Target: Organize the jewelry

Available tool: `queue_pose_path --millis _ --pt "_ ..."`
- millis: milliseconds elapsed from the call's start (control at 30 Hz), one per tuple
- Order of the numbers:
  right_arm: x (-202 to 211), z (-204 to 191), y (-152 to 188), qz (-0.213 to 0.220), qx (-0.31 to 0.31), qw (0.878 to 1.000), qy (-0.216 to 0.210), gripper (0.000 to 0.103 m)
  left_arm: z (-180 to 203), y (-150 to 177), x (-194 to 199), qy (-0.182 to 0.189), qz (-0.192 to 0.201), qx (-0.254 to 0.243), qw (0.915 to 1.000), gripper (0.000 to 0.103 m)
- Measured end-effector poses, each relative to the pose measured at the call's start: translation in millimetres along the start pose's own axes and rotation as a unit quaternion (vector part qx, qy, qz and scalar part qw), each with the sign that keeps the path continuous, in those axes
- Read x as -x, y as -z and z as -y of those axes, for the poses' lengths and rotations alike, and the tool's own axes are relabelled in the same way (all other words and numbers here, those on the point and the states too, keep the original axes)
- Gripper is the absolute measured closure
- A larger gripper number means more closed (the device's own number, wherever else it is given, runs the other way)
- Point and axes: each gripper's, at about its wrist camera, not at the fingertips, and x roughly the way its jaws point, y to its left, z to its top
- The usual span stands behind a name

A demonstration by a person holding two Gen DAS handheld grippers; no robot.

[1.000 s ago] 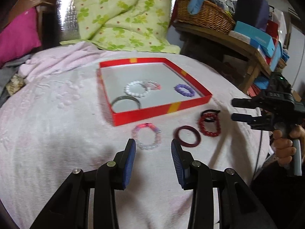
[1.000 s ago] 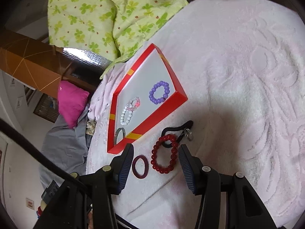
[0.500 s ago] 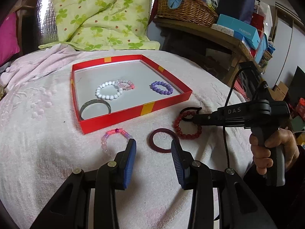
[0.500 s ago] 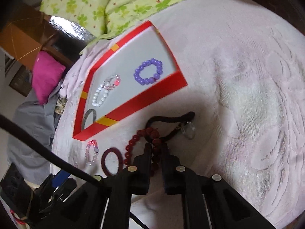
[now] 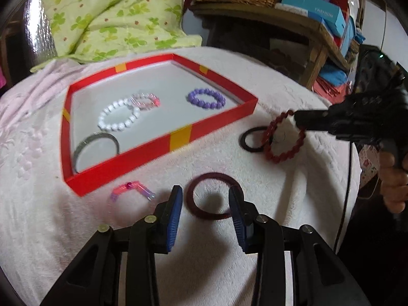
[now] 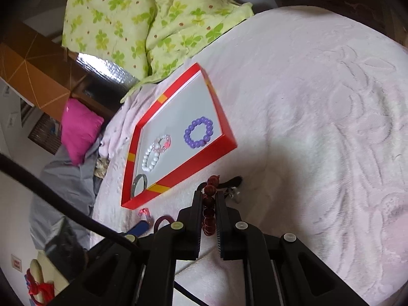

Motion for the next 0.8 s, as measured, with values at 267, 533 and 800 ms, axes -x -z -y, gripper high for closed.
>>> queue_pose_path --millis 267,533,800 --pt "12.0 8.8 -4.3 0.013 -0.011 1.000 -0.007 0.093 1.7 4.3 -4.6 0.000 -0.011 -0.001 0.9999 0.092" --pt "19.8 -0.7 -3.9 0.036 0.004 0.999 -0.033 0.093 10.3 4.1 9.5 0.002 0.013 -0.010 0.9999 0.097" --pt "31.7 -9.1 -3.6 0.068 0.016 0.996 -0.056 0.093 6.0 -4.0 38.3 0.012 0.061 0.004 0.9980 0.097"
